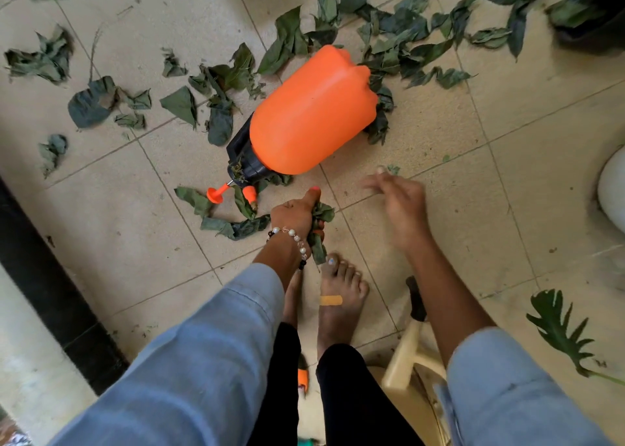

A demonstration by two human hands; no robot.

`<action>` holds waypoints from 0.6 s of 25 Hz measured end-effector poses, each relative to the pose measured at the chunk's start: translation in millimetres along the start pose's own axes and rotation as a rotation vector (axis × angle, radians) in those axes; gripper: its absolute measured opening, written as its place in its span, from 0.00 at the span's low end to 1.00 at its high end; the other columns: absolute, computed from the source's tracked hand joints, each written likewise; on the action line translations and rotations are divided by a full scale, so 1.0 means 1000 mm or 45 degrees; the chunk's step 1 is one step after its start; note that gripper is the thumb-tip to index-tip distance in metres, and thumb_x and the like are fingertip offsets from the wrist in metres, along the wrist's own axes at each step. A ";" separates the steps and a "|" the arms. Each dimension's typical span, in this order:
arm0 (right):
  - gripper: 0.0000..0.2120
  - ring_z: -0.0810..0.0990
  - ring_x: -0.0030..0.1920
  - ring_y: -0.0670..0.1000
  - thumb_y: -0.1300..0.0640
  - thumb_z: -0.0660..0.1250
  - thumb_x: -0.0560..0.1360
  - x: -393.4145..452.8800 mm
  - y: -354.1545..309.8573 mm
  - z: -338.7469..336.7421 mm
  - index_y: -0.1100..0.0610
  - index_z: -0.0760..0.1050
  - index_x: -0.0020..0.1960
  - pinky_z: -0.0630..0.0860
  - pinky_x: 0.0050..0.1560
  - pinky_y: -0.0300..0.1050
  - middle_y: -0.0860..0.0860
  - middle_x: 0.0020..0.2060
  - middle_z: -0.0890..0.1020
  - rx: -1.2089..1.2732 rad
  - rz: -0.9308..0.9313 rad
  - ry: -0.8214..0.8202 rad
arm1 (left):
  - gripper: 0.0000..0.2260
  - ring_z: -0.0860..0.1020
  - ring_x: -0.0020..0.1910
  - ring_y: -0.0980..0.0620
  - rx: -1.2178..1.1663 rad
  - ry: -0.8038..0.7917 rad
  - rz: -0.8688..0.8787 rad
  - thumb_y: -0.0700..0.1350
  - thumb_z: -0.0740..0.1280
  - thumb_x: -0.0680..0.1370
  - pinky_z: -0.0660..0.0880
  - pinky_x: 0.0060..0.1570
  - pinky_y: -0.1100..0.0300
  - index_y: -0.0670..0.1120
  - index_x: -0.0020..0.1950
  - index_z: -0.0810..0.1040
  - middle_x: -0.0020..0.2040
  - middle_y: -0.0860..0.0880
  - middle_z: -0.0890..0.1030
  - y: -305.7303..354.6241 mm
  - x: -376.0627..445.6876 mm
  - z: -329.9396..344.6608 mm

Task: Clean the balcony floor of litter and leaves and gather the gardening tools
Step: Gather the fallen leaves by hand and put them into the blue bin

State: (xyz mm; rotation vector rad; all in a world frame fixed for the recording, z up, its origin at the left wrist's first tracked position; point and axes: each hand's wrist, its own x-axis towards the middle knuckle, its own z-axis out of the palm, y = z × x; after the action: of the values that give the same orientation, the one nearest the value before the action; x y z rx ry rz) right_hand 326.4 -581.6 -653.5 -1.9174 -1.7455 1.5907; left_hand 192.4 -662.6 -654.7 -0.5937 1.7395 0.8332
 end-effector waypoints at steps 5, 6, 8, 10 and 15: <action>0.14 0.75 0.56 0.59 0.66 0.66 0.75 0.058 0.048 0.004 0.64 0.76 0.60 0.72 0.51 0.44 0.62 0.55 0.76 -0.884 -0.192 0.142 | 0.15 0.72 0.20 0.49 0.152 -0.092 -0.046 0.45 0.74 0.73 0.66 0.19 0.67 0.34 0.36 0.77 0.32 0.37 0.80 -0.009 0.012 -0.018; 0.10 0.76 0.52 0.60 0.68 0.66 0.74 0.062 0.052 0.011 0.65 0.78 0.55 0.71 0.47 0.45 0.63 0.51 0.77 -0.982 -0.255 0.139 | 0.15 0.74 0.21 0.49 0.147 -0.079 -0.050 0.44 0.75 0.73 0.67 0.20 0.67 0.31 0.42 0.79 0.36 0.35 0.82 -0.012 0.015 -0.022; 0.06 0.79 0.42 0.61 0.74 0.65 0.71 0.062 0.051 0.019 0.68 0.79 0.45 0.69 0.37 0.43 0.64 0.42 0.80 -1.153 -0.394 0.193 | 0.14 0.80 0.30 0.45 0.127 -0.066 -0.090 0.41 0.74 0.73 0.68 0.20 0.68 0.29 0.47 0.79 0.44 0.33 0.83 -0.018 0.021 -0.030; 0.07 0.81 0.39 0.58 0.74 0.64 0.71 0.058 0.046 0.022 0.68 0.81 0.44 0.71 0.36 0.40 0.62 0.40 0.82 -0.980 -0.328 0.180 | 0.07 0.82 0.35 0.42 0.087 -0.069 -0.125 0.36 0.72 0.74 0.67 0.19 0.68 0.32 0.42 0.78 0.44 0.33 0.83 -0.017 0.022 -0.038; 0.08 0.84 0.36 0.50 0.71 0.71 0.69 0.002 -0.001 0.045 0.67 0.81 0.48 0.81 0.41 0.39 0.56 0.40 0.84 0.415 0.239 -0.296 | 0.07 0.82 0.26 0.46 -0.118 -0.099 -0.063 0.32 0.67 0.76 0.65 0.17 0.69 0.36 0.38 0.77 0.34 0.39 0.82 -0.014 0.001 -0.056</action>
State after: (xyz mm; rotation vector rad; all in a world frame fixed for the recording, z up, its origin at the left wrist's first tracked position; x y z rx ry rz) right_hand 293.5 -603.7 -674.0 -1.8408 -1.2968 2.0875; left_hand 168.4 -715.4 -648.9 -0.6554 1.6164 0.8946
